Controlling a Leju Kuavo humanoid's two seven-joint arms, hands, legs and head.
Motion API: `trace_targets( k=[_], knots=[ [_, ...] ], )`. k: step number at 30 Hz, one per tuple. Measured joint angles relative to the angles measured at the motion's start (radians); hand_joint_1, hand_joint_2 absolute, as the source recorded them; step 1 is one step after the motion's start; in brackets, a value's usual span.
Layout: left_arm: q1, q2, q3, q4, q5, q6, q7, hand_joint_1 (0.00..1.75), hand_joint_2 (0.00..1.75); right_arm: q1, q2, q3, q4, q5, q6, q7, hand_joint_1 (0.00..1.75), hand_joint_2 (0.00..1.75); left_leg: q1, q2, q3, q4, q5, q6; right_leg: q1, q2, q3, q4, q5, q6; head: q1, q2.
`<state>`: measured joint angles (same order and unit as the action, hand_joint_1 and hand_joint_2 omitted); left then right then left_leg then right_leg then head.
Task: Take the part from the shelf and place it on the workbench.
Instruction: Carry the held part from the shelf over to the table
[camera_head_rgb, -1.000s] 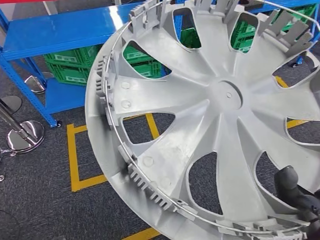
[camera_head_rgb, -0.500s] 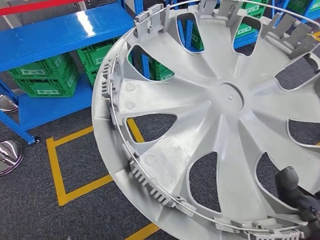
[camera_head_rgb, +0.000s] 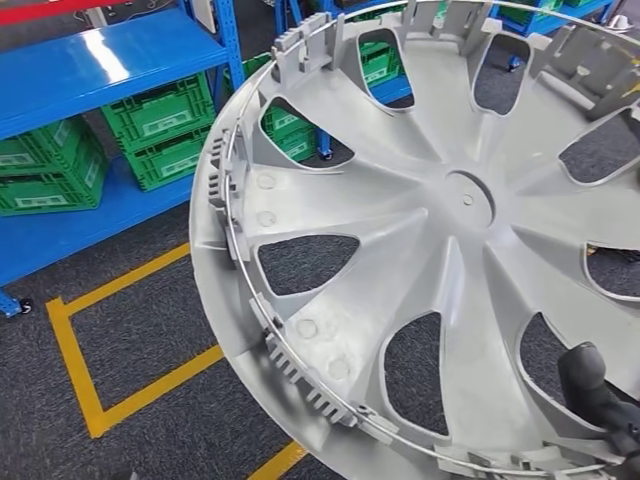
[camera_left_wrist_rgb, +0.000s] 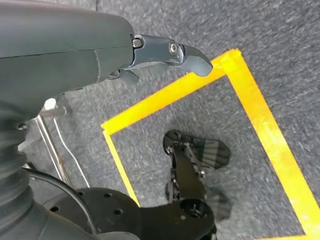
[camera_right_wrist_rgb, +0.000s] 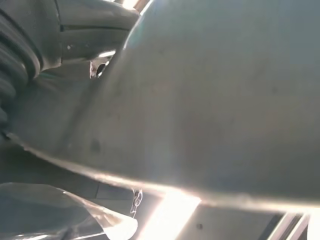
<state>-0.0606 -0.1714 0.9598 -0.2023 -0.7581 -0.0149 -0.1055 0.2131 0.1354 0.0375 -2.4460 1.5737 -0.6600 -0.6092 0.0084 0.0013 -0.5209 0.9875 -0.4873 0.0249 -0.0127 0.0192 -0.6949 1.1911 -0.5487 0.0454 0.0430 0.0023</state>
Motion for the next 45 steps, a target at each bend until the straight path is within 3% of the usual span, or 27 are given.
trace_targets(
  k=[2, 3, 5, 7, 9, 12, 21, 26, 34, 38, 41, 45],
  knots=[
    [0.002, 0.0, 0.0, 0.0, 0.0, 0.001, 0.0, 0.0, 1.75, 0.002, 0.0, -0.002, 0.0, 0.0, 0.0, -0.003, 1.75, 1.75, -0.003, 0.021, -0.003, 0.001, 0.0, 0.0, 0.0, -0.013, -0.033, 0.091, -0.032, 0.003, 0.0, 0.0],
    [0.001, 0.0, 0.0, 0.0, -0.001, 0.003, 0.002, 0.0, 1.75, 0.003, 0.0, -0.003, 0.0, 0.0, 0.0, -0.005, 1.75, 1.75, -0.003, 0.029, -0.003, 0.001, 0.0, 0.0, 0.0, -0.015, -0.021, 0.081, -0.02, 0.003, 0.0, 0.0],
    [-0.003, -0.001, 0.0, 0.0, -0.002, 0.019, 0.009, 0.0, 1.75, 0.005, 0.0, -0.005, -0.001, 0.0, 0.0, -0.006, 1.75, 1.75, -0.004, 0.038, -0.002, 0.003, -0.001, -0.001, 0.0, -0.022, 0.054, -0.038, 0.034, -0.001, 0.0, 0.0],
    [-0.006, -0.002, 0.0, 0.0, -0.002, 0.049, 0.019, 0.0, 1.75, 0.005, 0.0, -0.007, -0.002, 0.0, 0.0, -0.008, 1.75, 1.75, -0.009, 0.042, -0.004, 0.007, -0.002, -0.008, 0.003, -0.031, 0.127, -0.158, 0.062, -0.01, 0.0, 0.0],
    [-0.006, -0.003, 0.001, 0.0, 0.007, 0.073, 0.026, 0.0, 1.75, 0.006, 0.0, -0.009, -0.004, 0.0, 0.0, -0.009, 1.75, 1.75, -0.013, 0.042, -0.009, 0.014, -0.004, -0.012, 0.005, -0.034, 0.146, -0.19, 0.061, -0.016, -0.001, 0.0],
    [-0.01, -0.002, 0.026, 0.0, 0.063, 0.095, 0.048, 0.0, 1.75, 0.012, 0.0, -0.013, -0.008, 0.001, 0.0, -0.01, 1.75, 1.75, -0.013, 0.041, -0.029, 0.051, -0.017, 0.0, 0.005, -0.032, 0.125, -0.155, 0.051, -0.02, -0.001, 0.0],
    [-0.015, -0.003, 0.115, 0.0, 0.135, 0.109, 0.096, 0.0, 1.75, 0.016, 0.0, -0.015, -0.01, 0.003, 0.0, -0.002, 1.75, 1.75, -0.013, 0.041, -0.181, 0.325, -0.137, -0.024, 0.007, -0.034, -0.031, 0.129, -0.074, -0.031, -0.001, 0.0],
    [-0.015, -0.001, 0.138, 0.0, 0.147, 0.098, 0.102, 0.0, 1.75, 0.017, 0.0, -0.014, -0.01, 0.003, 0.0, 0.006, 1.75, 1.75, -0.013, 0.041, -0.241, 0.431, -0.179, -0.026, 0.008, -0.034, -0.091, 0.232, -0.116, -0.03, -0.001, 0.0],
    [-0.016, 0.011, 0.143, -0.001, 0.125, 0.087, 0.093, 0.0, 1.75, 0.017, 0.0, -0.015, -0.013, 0.003, 0.0, 0.011, 1.75, 1.75, -0.013, 0.041, -0.262, 0.492, -0.218, -0.021, 0.007, -0.034, -0.122, 0.291, -0.147, -0.028, -0.001, 0.0],
    [-0.016, 0.014, 0.143, -0.002, 0.115, 0.087, 0.086, 0.0, 1.75, 0.017, 0.0, -0.017, -0.017, 0.003, 0.0, 0.011, 1.75, 1.75, -0.013, 0.041, -0.268, 0.522, -0.244, -0.023, 0.007, -0.034, -0.132, 0.32, -0.163, -0.028, -0.001, 0.0],
    [-0.016, 0.016, 0.142, -0.003, 0.101, 0.079, 0.07, 0.0, 1.75, 0.017, 0.0, -0.021, -0.027, 0.004, 0.0, 0.006, 1.75, 1.75, -0.013, 0.041, -0.275, 0.538, -0.247, -0.02, 0.007, -0.034, -0.139, 0.338, -0.17, -0.03, -0.001, 0.0],
    [-0.016, 0.017, 0.139, -0.003, 0.08, 0.068, 0.059, 0.0, 1.75, 0.018, 0.0, -0.024, -0.04, 0.008, 0.0, -0.006, 1.75, 1.75, -0.014, 0.042, -0.28, 0.538, -0.231, -0.028, 0.007, -0.034, -0.132, 0.338, -0.168, -0.033, -0.001, 0.0]
  ],
)
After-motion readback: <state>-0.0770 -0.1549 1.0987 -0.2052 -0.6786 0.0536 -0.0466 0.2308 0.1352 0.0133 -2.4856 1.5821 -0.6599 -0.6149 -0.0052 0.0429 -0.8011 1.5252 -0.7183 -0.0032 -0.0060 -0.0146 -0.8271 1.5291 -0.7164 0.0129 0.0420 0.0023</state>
